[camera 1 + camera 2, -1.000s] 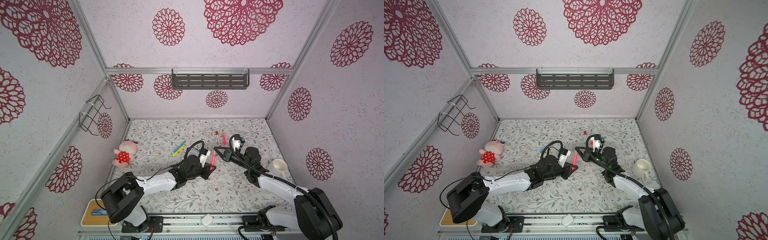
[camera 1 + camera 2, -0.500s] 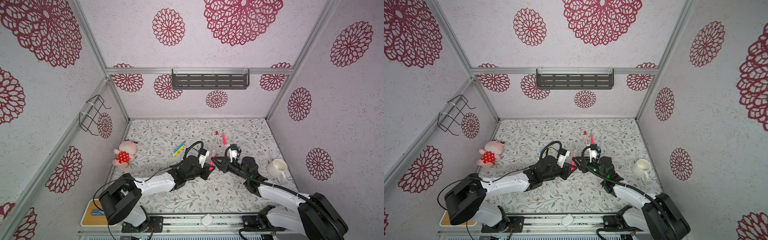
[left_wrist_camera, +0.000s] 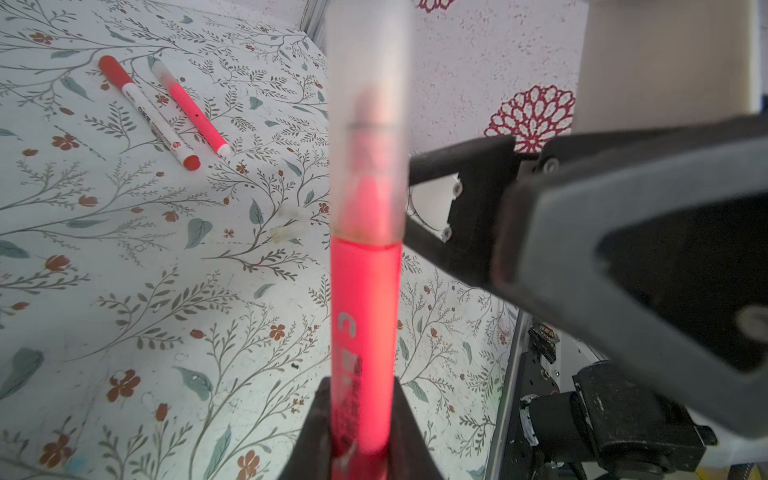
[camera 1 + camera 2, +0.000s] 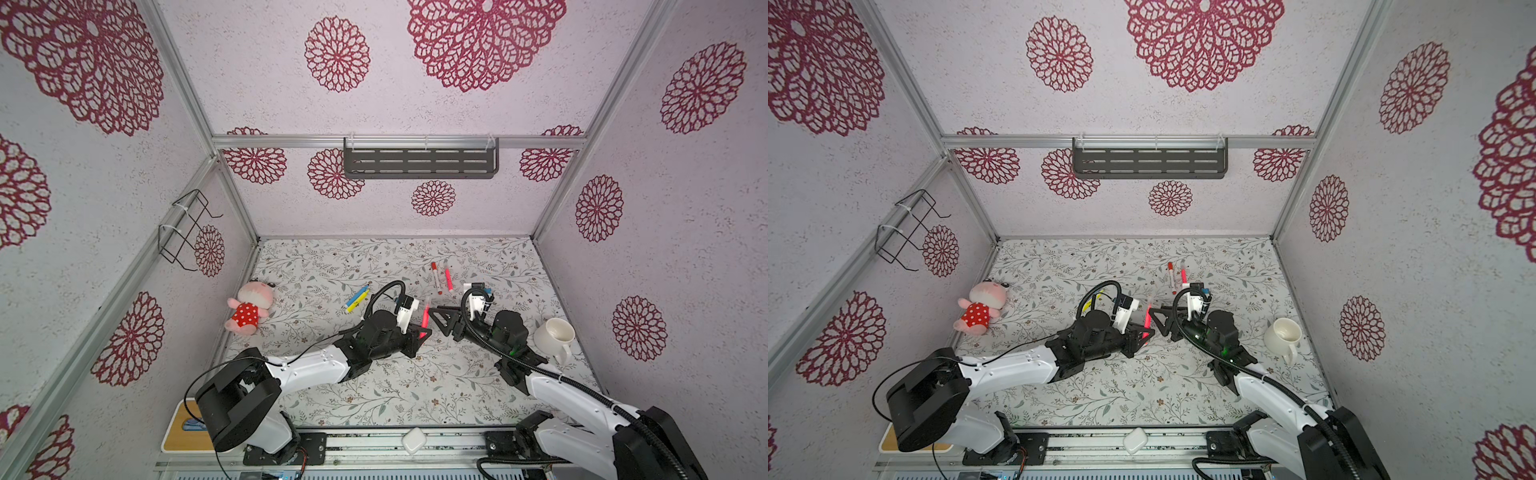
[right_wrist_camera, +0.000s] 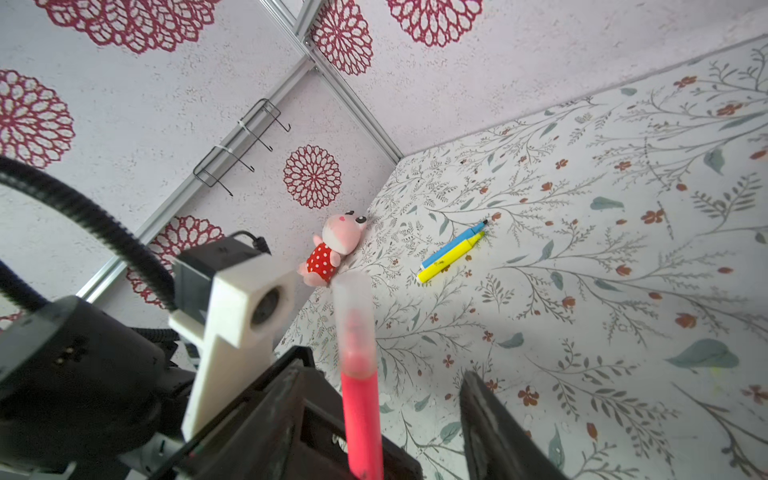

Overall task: Insert the pens into the pen caps
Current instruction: 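Lower the clear cap onto the pink highlighter tip with the right gripper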

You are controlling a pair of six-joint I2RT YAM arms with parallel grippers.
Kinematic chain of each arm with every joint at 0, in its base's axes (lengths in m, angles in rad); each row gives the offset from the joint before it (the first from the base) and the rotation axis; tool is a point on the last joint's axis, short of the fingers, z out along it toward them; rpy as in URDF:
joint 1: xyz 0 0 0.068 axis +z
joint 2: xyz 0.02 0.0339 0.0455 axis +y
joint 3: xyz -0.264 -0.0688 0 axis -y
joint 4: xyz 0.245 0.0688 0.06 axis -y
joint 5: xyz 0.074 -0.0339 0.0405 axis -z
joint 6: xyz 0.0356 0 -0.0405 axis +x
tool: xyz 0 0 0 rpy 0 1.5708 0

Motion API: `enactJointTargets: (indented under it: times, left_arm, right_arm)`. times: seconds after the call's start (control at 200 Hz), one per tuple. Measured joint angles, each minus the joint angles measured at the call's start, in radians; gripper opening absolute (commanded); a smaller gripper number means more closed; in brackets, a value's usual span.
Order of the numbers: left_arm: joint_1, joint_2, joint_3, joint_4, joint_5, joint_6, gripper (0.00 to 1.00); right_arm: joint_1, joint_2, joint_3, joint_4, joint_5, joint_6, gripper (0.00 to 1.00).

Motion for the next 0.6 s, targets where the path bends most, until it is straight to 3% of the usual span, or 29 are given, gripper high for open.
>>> enactJointTargets:
  times: [0.31, 0.6]
  left_arm:
    - [0.0, 0.0, -0.003, 0.001, 0.0, -0.007, 0.0]
    - [0.0, 0.0, -0.003, 0.001, 0.003, -0.007, 0.0]
  right_arm:
    - [-0.02, 0.09, 0.167, -0.06, -0.048, -0.005, 0.56]
    - [-0.011, 0.147, 0.182, -0.082, -0.07, -0.006, 0.47]
